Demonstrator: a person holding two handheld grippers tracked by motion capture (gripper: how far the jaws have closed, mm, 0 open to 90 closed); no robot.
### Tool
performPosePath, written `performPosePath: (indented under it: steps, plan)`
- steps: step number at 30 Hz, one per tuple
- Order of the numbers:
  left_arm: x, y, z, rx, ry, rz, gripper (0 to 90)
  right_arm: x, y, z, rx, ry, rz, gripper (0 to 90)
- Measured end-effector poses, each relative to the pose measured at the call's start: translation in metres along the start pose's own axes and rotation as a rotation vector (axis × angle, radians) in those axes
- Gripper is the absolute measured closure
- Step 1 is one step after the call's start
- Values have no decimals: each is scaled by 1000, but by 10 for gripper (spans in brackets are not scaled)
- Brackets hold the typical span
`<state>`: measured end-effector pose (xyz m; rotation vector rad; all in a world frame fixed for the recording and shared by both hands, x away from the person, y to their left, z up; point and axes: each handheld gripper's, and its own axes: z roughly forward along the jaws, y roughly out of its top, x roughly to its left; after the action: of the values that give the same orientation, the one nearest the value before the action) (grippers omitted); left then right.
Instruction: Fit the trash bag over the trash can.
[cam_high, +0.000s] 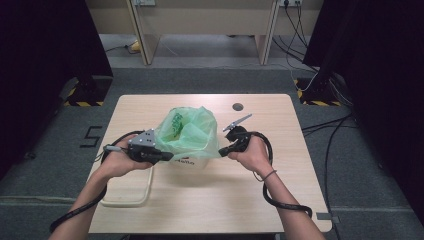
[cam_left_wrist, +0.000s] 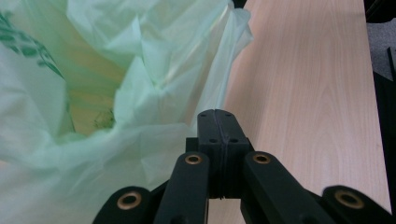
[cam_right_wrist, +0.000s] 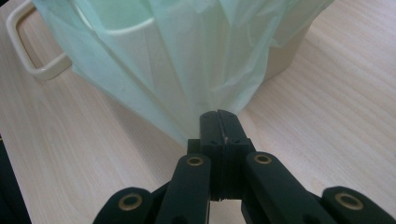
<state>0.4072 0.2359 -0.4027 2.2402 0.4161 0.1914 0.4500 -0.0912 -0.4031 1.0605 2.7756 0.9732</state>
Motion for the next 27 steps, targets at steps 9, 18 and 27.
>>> performPosePath:
  steps: [9, 18, 27]
  plan:
    - [-6, -18, 16, 90, -33, -14, 895, -1, -6, 7, 47, 9, 2, 900]
    - [-13, -16, -1, 36, -15, -28, 674, -1, -8, 4, 37, 7, -4, 766]
    - [-6, -4, -39, -104, 126, -85, 482, 3, 10, -23, -122, -50, -56, 640]
